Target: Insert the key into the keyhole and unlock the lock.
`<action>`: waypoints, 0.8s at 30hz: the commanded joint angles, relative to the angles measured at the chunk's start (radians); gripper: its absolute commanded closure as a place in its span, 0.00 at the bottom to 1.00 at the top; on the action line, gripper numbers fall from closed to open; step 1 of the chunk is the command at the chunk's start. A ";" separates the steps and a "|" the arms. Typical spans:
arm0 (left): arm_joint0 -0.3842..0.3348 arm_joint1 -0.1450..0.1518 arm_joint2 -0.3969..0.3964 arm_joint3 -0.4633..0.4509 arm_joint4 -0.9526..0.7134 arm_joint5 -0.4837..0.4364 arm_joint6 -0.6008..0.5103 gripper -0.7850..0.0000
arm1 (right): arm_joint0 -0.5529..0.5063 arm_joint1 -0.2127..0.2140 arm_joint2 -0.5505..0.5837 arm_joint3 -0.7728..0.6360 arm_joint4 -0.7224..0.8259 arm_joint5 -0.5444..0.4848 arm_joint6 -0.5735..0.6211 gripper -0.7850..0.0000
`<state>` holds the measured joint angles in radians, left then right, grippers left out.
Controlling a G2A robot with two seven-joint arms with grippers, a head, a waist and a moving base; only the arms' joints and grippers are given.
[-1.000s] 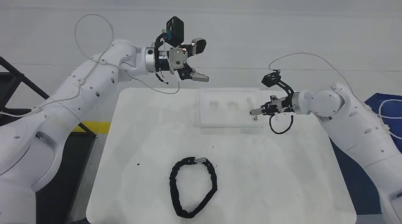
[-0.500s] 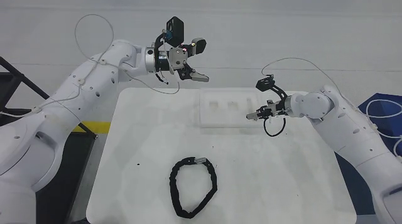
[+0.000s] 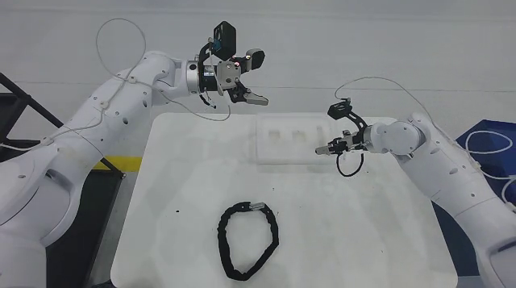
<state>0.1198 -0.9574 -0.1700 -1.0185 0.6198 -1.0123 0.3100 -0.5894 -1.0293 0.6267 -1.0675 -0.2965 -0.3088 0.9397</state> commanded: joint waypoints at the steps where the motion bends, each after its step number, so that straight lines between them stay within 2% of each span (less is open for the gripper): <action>1: 0.000 0.000 0.000 0.000 0.000 0.000 0.000 0.00 | 0.006 -0.009 -0.014 0.003 -0.021 0.027 0.008 0.00; 3: 0.000 0.000 0.000 0.000 0.000 0.000 0.000 0.00 | 0.012 -0.022 -0.026 0.013 -0.018 0.066 0.013 0.00; 11: 0.000 0.000 0.000 0.000 0.000 0.000 0.000 0.00 | 0.042 -0.075 -0.072 0.092 -0.011 0.101 0.026 0.00; 14: 0.000 0.000 0.000 0.000 0.000 0.000 0.000 0.00 | 0.051 -0.093 -0.085 0.129 -0.011 0.100 0.026 0.16; 17: 0.000 0.000 0.000 0.000 0.000 0.000 0.000 0.00 | 0.061 -0.110 -0.099 0.165 -0.021 0.097 0.032 0.21; 22: 0.000 0.000 0.000 0.000 0.000 0.000 0.000 0.00 | 0.077 -0.137 -0.122 0.212 -0.045 0.099 0.047 0.48; 24: 0.000 0.000 0.000 0.000 0.000 0.000 0.000 0.00 | 0.083 -0.148 -0.129 0.230 -0.056 0.115 0.049 0.51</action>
<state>0.1198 -0.9574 -0.1700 -1.0185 0.6198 -1.0123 0.3100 -0.5086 -1.1734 0.4995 -0.8432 -0.3506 -0.2000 0.9887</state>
